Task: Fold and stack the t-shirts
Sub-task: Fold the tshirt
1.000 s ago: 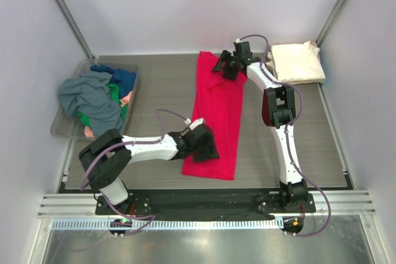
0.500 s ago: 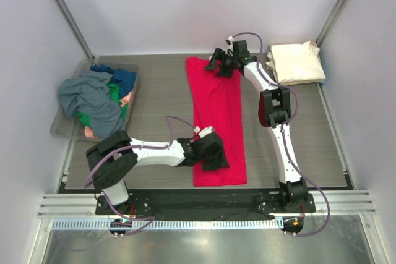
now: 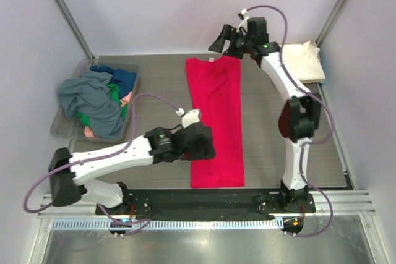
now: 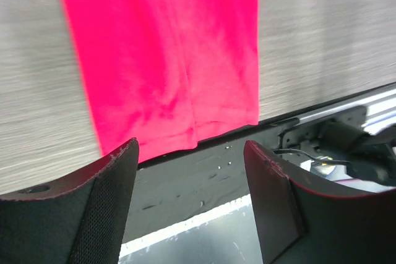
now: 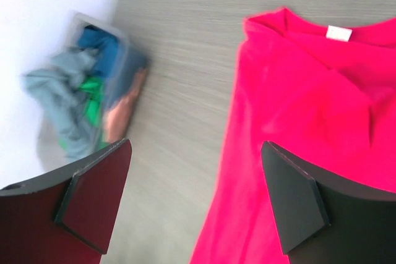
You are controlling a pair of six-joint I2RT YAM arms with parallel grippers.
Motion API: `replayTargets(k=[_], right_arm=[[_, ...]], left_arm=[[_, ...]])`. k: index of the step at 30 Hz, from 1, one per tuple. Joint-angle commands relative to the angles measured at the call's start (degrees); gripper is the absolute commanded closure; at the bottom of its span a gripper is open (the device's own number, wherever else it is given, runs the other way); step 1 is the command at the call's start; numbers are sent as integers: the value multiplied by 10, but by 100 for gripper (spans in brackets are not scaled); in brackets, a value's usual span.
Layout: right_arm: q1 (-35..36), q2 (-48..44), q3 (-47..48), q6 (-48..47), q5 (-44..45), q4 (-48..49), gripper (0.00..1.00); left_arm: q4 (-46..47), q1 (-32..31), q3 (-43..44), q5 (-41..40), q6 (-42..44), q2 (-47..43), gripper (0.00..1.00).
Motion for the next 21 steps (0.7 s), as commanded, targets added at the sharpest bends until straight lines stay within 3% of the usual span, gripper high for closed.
replayTargets(k=[1,2,6,11,16,19,21], right_arm=[[3,-240,-127,-11,65,18,8],[3,-283,-229,-10,84,15,7],[13,-481,-453,17,217,-66,7],[43,-705,-713,72,264,-140,9],[67,-845,-864,130,248,-196,14],[93,-900,-945,174,218,-200,25],[105,-929,-991,200,214,-199,27]], left_arm=[[-81,-2,-9,-88,20,-79,30],[-84,-2,-32,-93,18,-96,30],[-62,0,-115,-88,-4,-171,32],[42,0,-254,-50,-26,-279,32],[118,-1,-341,-13,-50,-293,35],[153,-3,-353,8,-57,-256,37],[166,-7,-353,14,-62,-225,37]])
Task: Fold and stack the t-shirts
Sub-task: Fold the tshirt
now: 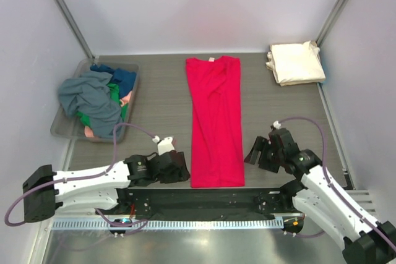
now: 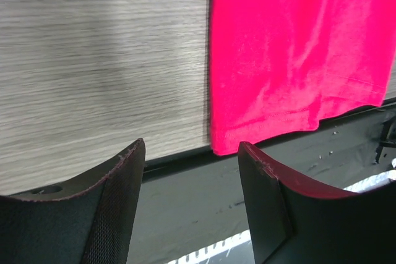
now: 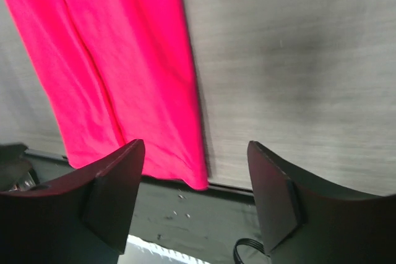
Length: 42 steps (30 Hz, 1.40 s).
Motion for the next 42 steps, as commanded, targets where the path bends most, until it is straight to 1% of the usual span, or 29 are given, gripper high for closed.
replayTargets(k=[1,4,7,11,13,17,18,20,21,23,24,26,27,30,31,33,34,35,36,37,39,40,41,42], right_arm=[[27,-45,-41,69,-16,3,29],[52,-59,-66,96,-26,15,32],[82,-54,-74,109,-22,19,34],[118,-55,-115,136,-22,51,36],[130,-52,-136,147,-23,62,42],[153,-41,-153,159,-24,90,44],[160,-38,-153,160,-27,93,46],[165,-31,-154,162,-24,98,51],[171,-26,-154,162,-25,98,54],[175,-22,-152,161,-22,95,70],[178,-26,-151,161,-22,92,86],[178,-36,-148,161,-15,70,97],[178,-45,-145,162,-5,56,99],[178,-92,-117,170,24,-4,99],[178,-115,-95,175,30,-15,99],[178,-123,-68,183,45,-32,99],[178,-119,-35,184,48,-32,99],[178,-105,-16,183,55,-32,99],[179,-90,5,180,58,-32,99],[178,-78,47,165,99,-32,99],[178,-28,91,147,131,-36,99],[178,-11,132,125,169,-38,99],[178,11,152,114,185,-38,99],[176,48,172,103,203,-38,99]], left_arm=[[79,-6,-1,21,-20,39,37],[118,-12,-6,32,-27,74,37],[130,-17,-5,39,-32,105,38],[149,-32,-6,40,-45,135,40],[156,-36,-7,41,-51,142,45],[172,-44,-10,41,-57,162,50],[175,-44,-11,41,-57,164,53],[178,-44,-10,40,-57,171,56],[178,-44,-9,40,-56,176,61],[178,-44,-8,38,-60,178,70],[178,-44,-9,38,-59,176,84],[175,-44,-9,39,-62,169,96],[170,-45,-7,39,-65,165,100],[110,-49,15,21,-77,129,100],[74,-50,23,9,-76,112,100],[44,-49,54,-7,-67,94,100],[13,-50,66,-17,-63,89,100],[-5,-50,82,-39,-59,78,100],[-26,-49,118,-51,-53,77,100],[-69,-47,140,-65,-40,76,100],[-107,-28,200,-91,-18,81,100],[-125,-16,218,-93,14,83,100],[-127,17,233,-91,30,85,100],[-126,37,259,-82,47,91,100]])
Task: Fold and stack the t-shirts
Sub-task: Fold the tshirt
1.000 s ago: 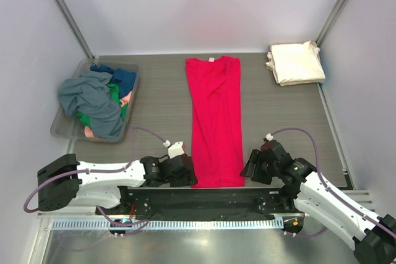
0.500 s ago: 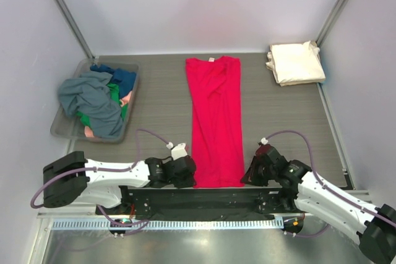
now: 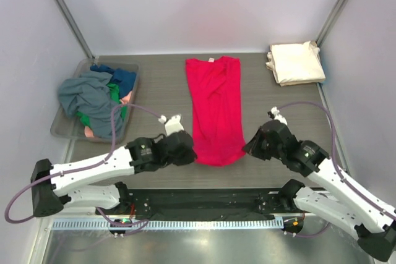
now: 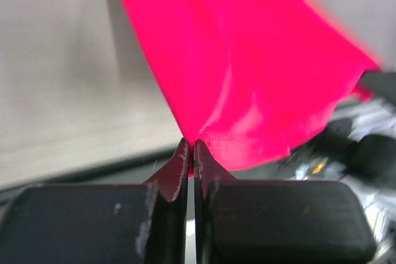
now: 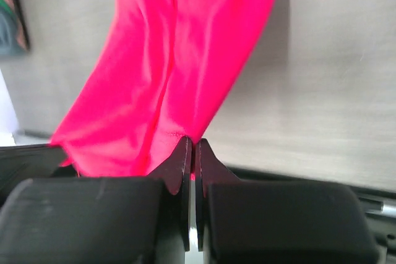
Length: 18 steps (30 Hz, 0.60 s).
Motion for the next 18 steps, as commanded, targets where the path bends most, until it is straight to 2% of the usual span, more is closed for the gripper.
replayTargets(k=[1,2,6,8,11,18], right_arm=[[-3,76,101,-58,106,0,99],[-8,98,122,-85,123,4,99],[-59,225,212,-160,119,34,99],[-121,259,245,-184,92,66,99],[-187,324,283,-217,44,100,99],[-230,490,377,-259,-10,136,99]], left_arm=[[-58,74,70,-32,85,3,100],[-52,119,83,-17,121,10,100],[-36,209,181,36,213,96,100],[-31,249,215,51,245,132,100],[-14,296,281,94,286,215,100],[-5,360,403,132,333,373,100]])
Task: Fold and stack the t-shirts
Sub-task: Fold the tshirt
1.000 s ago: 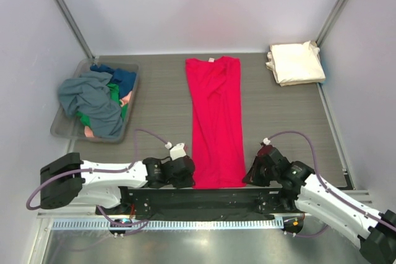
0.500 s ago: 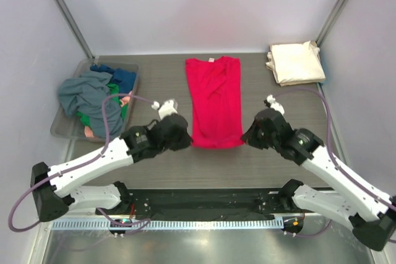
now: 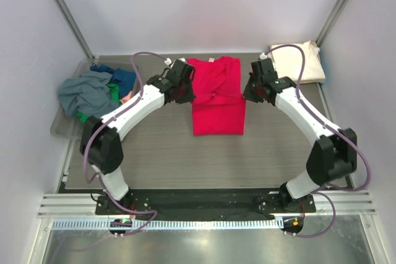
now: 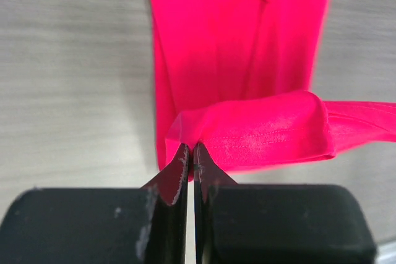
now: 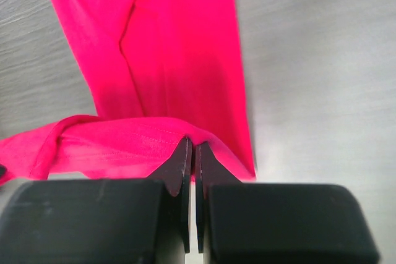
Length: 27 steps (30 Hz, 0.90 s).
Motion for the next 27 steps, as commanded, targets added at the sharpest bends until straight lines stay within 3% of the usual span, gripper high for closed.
replayTargets(k=[1,13,17,19,20,21,22,24,25,27], right_arm=[[-11,50,52,-44,-28,36,99],[-55,227,143,-56,-87,58,99],[-67,281,184,-53,-95,58,98],[-77,307,228,-51,-112,56,78],[-85,339,250,-54,-122,55,49],[-91,357,277,-57,-133,50,39],[-97,396,348,-56,-138,9,34],[-108,419,421,-57,-138,-31,31],[-110,420,453,-59,-145,-41,30],[-110,389,447,-72,-147,-42,30]], left_arm=[[-5,31,60,22,53,45,100],[-68,84,227,71,82,240,98],[-86,99,281,85,83,302,85],[-114,113,360,106,84,339,78],[-131,119,399,114,84,381,67],[-175,124,451,116,84,407,61],[-193,137,541,129,84,448,49],[-221,151,626,159,78,474,40],[-224,161,649,170,68,476,33],[-195,167,621,172,65,425,29]])
